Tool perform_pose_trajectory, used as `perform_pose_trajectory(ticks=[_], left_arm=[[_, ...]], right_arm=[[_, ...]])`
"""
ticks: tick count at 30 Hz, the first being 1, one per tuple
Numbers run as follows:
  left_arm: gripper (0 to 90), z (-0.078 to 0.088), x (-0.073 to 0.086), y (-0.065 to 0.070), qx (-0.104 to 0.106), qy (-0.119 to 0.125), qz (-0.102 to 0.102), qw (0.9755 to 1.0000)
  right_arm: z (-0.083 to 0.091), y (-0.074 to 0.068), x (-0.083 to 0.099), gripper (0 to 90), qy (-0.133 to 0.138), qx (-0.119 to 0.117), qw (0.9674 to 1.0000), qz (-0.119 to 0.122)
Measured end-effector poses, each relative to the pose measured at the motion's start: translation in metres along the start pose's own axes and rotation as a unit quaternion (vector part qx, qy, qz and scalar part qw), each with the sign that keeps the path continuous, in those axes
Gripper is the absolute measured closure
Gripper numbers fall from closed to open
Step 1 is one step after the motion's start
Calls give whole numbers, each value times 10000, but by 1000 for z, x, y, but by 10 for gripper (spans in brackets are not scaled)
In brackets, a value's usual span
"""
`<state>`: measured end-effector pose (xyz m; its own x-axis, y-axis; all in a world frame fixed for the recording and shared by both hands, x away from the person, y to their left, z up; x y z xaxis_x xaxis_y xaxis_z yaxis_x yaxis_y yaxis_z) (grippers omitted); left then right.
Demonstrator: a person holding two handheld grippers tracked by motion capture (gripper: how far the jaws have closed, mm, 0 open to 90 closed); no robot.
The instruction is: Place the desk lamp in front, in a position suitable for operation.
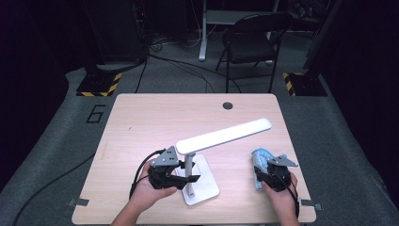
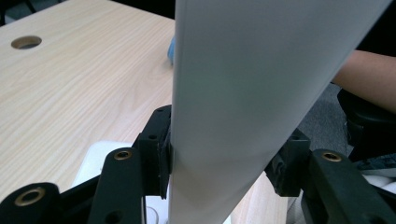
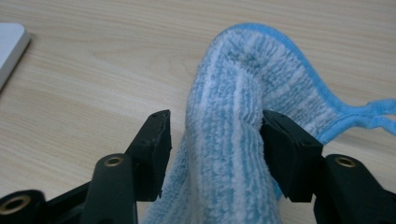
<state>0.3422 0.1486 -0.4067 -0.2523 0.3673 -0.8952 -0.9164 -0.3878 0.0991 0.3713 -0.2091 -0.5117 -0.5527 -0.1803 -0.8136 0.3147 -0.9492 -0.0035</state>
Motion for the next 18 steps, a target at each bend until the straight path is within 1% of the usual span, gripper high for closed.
perform_pose_trajectory(ticks=[1,2,3,4,6,7,8,9,10,11,12,13,15,16,17,18], left_arm=[[499,0,-1,1,-58,-27,23,10000],[498,-1,-3,3,-122,-83,62,9999],[498,-1,-3,3,-122,-83,62,9999],[495,-1,-4,3,-150,-135,122,9997],[493,-1,-5,4,-165,-142,146,9997],[490,1,-7,4,-159,-22,182,9997],[483,2,-9,5,-168,34,208,9996],[470,2,-9,5,-168,34,208,9996],[440,5,-13,7,-214,166,219,9994],[435,8,-16,8,-203,224,221,9993],[420,8,-16,8,-203,224,221,9993],[399,11,-20,9,-222,326,194,9990],[389,12,-22,10,-196,365,214,9989],[387,15,-27,11,-135,386,231,9989],[389,16,-29,11,-133,335,223,9991],[393,15,-30,12,-242,351,188,9989]], right_arm=[[0,0,0,444,0,0,10000,0],[-2,-1,1,451,-64,6,10000,21],[-2,-1,1,451,-64,6,10000,21],[-3,-3,1,456,-95,-1,10000,18],[-3,-3,1,457,-97,52,9999,57],[-3,-3,2,457,-83,75,9999,64],[-4,-3,2,457,-84,71,9999,35],[-4,-3,2,457,-84,71,9999,35],[-4,-3,2,456,-95,53,9999,3],[-4,-3,2,456,-88,50,9999,-2],[-4,-3,2,456,-93,66,9999,-57],[-4,-2,2,451,-91,65,9999,-33],[-5,-2,2,447,-87,50,9999,-45],[-5,-1,3,436,-128,48,9999,-72],[-5,-1,3,422,-129,36,9999,-76],[-6,-1,3,416,-111,23,9999,-55]])
Point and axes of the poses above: each handheld gripper's, and its own axes: z roughly backward along the jaws, x roughly out of its underside, y roughly to its right, the point moved 2 cm from there along -z, roughly forward along the jaws, and after that the axes turned 5 degrees about y, right-handed, at the moved point
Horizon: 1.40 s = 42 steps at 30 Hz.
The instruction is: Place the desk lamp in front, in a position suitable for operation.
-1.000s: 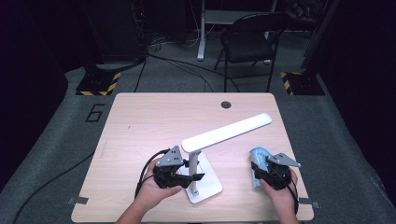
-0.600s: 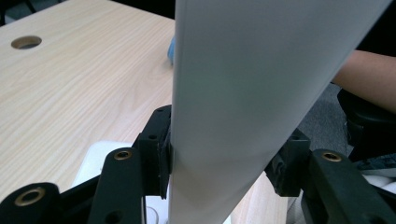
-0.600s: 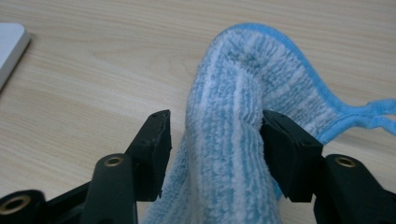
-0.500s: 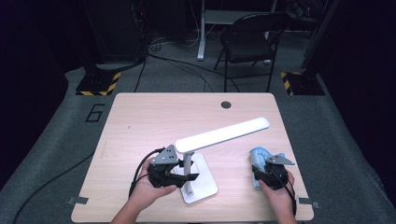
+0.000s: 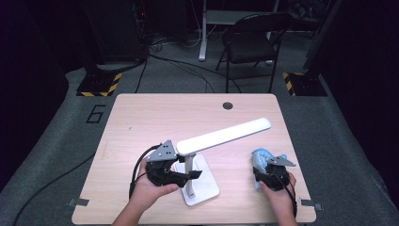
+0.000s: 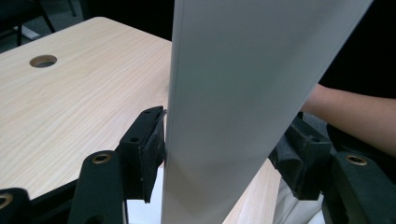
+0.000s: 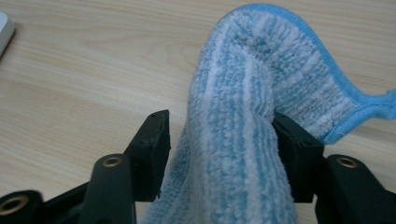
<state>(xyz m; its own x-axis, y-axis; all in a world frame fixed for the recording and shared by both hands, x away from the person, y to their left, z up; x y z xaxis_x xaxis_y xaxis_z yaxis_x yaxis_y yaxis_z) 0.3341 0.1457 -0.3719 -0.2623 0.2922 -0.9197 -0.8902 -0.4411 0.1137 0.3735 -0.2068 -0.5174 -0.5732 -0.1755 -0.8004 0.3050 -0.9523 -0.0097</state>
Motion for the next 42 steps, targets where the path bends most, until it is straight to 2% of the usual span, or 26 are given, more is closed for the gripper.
perform_pose_trajectory(ticks=[3,4,6,9,11,12,14,17,23,27,28,32,33,34,36,38,42], left_arm=[[439,0,-2,2,-8,20,-45,10000],[451,1,-4,3,-125,-22,-107,9999],[472,1,-4,4,-140,-6,-132,9998],[485,3,-5,2,-105,75,-115,9999],[493,7,-9,1,-49,161,-121,9998],[501,9,-11,2,-40,122,-126,9998],[503,9,-13,3,-27,49,-192,9998],[510,7,-14,3,-74,56,-223,9997],[516,10,-13,1,63,10,-323,9995],[516,12,-12,0,179,45,-336,9993],[516,13,-11,-1,285,37,-364,9989],[515,13,-11,0,371,45,-384,9986],[515,13,-11,0,446,26,-394,9982],[515,12,-11,0,436,68,-400,9982],[515,10,-11,1,530,74,-466,9975],[516,7,-10,2,703,165,-498,9961],[516,6,-11,1,726,163,-550,9957]], right_arm=[[-1,-2,0,392,-3,22,10000,56],[-1,-2,0,385,-13,19,10000,61],[-2,-3,0,378,-2,19,9999,118],[-2,-3,0,378,-7,15,10000,76],[-1,-2,0,396,-47,-17,10000,60],[-2,0,1,432,-76,5,10000,44],[-2,0,1,447,-91,30,10000,-6],[-2,4,2,519,-88,18,9999,-52],[-1,5,2,585,-25,24,10000,-51],[0,2,2,620,30,-42,10000,65],[1,-2,2,626,84,-121,9999,71],[2,-10,1,632,95,-285,9995,134],[2,-16,0,633,109,-420,9990,83],[2,-16,0,633,109,-420,9990,83],[3,-25,-2,635,160,-580,9982,0],[4,-36,-3,635,190,-748,9970,82],[6,-52,-5,635,250,-912,9953,217]])
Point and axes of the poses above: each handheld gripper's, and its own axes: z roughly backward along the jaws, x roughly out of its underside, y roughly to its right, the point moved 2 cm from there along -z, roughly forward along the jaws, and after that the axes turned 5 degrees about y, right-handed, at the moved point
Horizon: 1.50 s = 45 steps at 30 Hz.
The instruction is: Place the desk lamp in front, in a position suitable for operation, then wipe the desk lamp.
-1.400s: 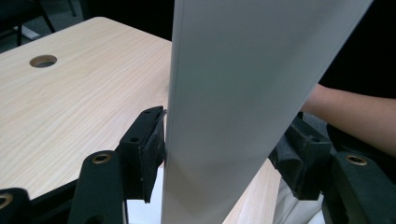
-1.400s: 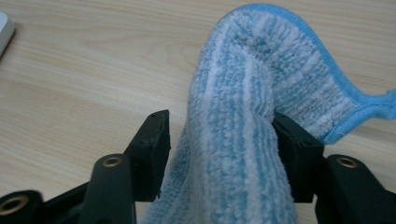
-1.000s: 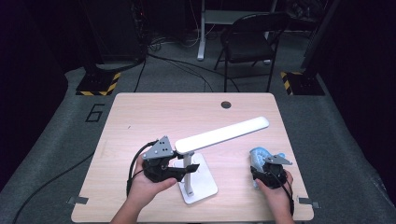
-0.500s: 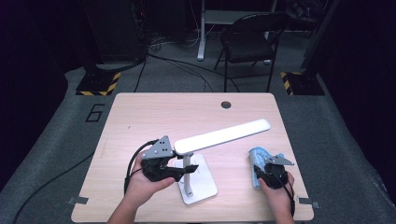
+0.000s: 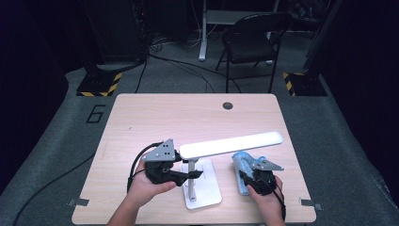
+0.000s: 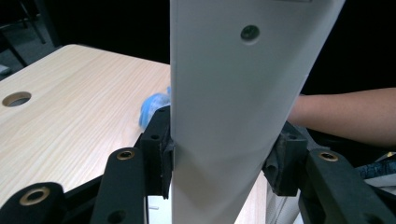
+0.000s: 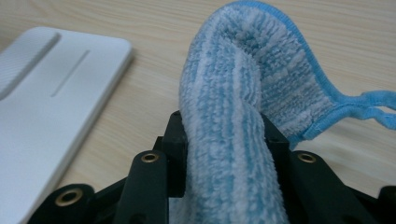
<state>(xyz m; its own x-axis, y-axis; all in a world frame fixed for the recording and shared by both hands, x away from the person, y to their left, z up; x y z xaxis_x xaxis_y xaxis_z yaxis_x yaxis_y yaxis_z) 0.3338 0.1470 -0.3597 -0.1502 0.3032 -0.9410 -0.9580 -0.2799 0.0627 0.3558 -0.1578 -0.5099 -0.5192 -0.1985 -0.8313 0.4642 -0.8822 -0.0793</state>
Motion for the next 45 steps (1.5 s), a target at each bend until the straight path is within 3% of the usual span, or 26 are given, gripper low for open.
perform_pose_trajectory(ticks=[1,3,6,14,28,30,33,42,45], left_arm=[[517,1,0,0,-30,-35,-29,10000],[518,2,0,1,-53,-53,-38,10000],[519,3,0,2,-132,-60,-41,9999],[519,4,-1,2,-66,-121,-54,9999],[518,2,-1,0,-1,-109,-7,9999],[517,2,-1,-1,26,-114,-16,9999],[516,3,-1,-1,36,-125,-14,9999],[516,0,-2,-1,100,-169,21,9998],[516,0,-2,-1,91,-143,22,9999]], right_arm=[[0,-10,-2,635,20,-133,9999,45],[0,-14,-2,635,62,-177,9998,80],[2,-32,-4,635,131,-417,9989,143],[3,-59,-9,634,246,-831,9959,261],[2,-87,0,631,16,-1196,9920,400],[1,-90,1,630,3,-1224,9918,375],[-4,-100,6,629,-14,-1236,9906,585],[-15,-106,12,633,45,-1076,9906,843],[-19,-110,12,639,-36,-949,9893,1105]])
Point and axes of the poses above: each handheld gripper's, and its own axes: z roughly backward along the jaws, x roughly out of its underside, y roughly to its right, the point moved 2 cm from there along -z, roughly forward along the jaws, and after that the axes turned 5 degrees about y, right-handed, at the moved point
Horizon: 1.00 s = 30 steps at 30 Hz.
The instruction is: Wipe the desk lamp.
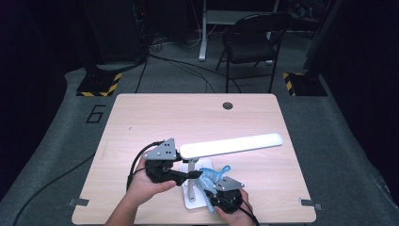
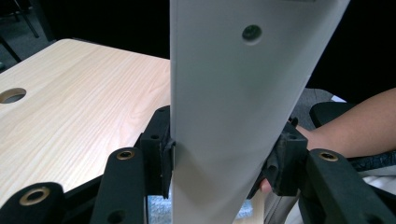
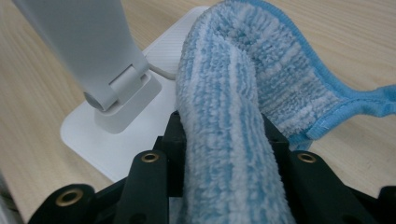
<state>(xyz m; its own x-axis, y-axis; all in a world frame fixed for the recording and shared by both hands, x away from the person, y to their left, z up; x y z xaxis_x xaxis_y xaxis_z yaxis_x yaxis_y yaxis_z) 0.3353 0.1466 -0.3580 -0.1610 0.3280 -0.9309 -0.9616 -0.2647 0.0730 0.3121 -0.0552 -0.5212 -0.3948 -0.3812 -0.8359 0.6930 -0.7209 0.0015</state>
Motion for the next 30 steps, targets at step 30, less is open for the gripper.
perform_pose_trajectory(ticks=[30], left_arm=[[519,4,4,-10,-226,174,-25,9996]], right_arm=[[-89,53,-60,651,-129,378,9989,-247]])
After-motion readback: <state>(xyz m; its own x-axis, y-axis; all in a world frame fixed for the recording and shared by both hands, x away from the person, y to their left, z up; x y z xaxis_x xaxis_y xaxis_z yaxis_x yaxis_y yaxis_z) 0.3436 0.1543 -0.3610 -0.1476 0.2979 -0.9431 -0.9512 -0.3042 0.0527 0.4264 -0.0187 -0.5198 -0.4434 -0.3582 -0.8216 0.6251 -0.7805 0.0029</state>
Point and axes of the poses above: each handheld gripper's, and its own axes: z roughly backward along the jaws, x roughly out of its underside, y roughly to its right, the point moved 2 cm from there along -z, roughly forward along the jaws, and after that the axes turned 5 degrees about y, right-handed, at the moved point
